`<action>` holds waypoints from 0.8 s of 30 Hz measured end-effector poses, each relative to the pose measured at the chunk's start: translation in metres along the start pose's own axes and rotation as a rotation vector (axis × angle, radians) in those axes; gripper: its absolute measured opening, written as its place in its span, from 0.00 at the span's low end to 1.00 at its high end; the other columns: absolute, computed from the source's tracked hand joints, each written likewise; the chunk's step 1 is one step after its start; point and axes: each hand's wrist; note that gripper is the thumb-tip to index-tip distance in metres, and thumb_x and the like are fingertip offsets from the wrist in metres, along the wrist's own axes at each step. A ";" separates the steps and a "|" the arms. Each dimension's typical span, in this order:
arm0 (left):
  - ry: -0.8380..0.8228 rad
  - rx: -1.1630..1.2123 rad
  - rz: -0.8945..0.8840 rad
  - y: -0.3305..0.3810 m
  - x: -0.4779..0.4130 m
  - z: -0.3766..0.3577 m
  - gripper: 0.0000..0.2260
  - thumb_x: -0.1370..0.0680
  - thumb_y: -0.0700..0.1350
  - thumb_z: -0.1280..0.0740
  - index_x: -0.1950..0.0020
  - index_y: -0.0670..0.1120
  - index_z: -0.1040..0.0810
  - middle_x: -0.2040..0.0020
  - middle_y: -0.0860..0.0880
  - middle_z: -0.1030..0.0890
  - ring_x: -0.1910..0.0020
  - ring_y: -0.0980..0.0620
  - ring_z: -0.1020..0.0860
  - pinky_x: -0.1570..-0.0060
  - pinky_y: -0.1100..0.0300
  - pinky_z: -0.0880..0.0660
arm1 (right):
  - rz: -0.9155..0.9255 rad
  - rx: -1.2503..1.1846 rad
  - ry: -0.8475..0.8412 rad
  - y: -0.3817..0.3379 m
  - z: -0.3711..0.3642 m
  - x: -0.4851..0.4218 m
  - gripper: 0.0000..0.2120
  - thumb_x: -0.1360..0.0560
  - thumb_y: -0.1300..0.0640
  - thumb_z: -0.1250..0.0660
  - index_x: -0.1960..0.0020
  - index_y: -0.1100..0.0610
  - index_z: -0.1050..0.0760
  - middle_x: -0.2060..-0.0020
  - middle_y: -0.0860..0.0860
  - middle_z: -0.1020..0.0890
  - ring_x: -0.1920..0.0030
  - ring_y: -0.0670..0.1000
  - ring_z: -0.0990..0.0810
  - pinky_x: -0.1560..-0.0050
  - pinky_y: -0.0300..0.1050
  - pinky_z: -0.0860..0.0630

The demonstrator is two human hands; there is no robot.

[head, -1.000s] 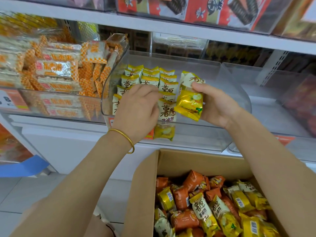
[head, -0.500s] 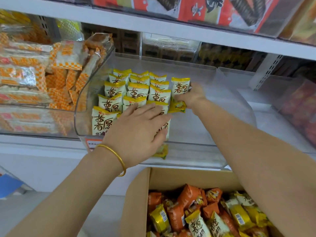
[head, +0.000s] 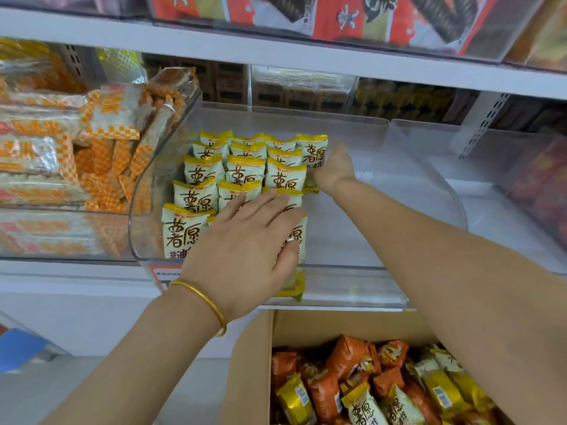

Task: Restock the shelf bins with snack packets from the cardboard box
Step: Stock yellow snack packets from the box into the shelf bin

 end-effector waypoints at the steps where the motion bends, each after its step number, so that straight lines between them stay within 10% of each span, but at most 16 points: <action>1: 0.018 0.006 0.000 0.000 0.000 0.001 0.22 0.24 0.51 0.46 0.36 0.46 0.23 0.35 0.46 0.23 0.33 0.46 0.28 0.33 0.44 0.37 | -0.008 -0.019 -0.010 -0.007 0.009 0.010 0.31 0.26 0.60 0.29 0.30 0.61 0.40 0.33 0.59 0.31 0.34 0.57 0.29 0.45 0.42 0.31; 10: 0.450 0.020 -0.281 0.041 0.024 0.017 0.12 0.24 0.43 0.39 0.47 0.41 0.18 0.42 0.46 0.19 0.46 0.41 0.23 0.49 0.49 0.30 | 0.317 -0.332 -0.131 0.013 0.125 0.217 0.15 0.24 0.67 0.35 0.48 0.47 0.26 0.51 0.49 0.22 0.59 0.50 0.17 0.62 0.44 0.18; 17: -0.096 0.094 -0.381 0.107 0.078 -0.052 0.15 0.27 0.46 0.43 0.50 0.47 0.17 0.41 0.50 0.20 0.44 0.47 0.24 0.50 0.53 0.25 | -0.005 0.509 -0.403 0.204 0.104 0.243 0.10 0.22 0.61 0.37 0.42 0.55 0.24 0.47 0.52 0.20 0.48 0.52 0.21 0.47 0.46 0.25; 24: -0.280 0.218 -0.298 0.140 0.094 -0.078 0.17 0.26 0.46 0.45 0.50 0.46 0.18 0.41 0.48 0.20 0.44 0.46 0.23 0.54 0.48 0.21 | -0.051 1.033 -0.578 0.274 0.053 0.295 0.28 0.23 0.36 0.45 0.28 0.50 0.38 0.25 0.58 0.43 0.29 0.63 0.39 0.36 0.58 0.34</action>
Point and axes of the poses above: each hand's wrist, its own x-axis away from the middle knuckle, its own z-axis out of the back of the hand, y = z × x
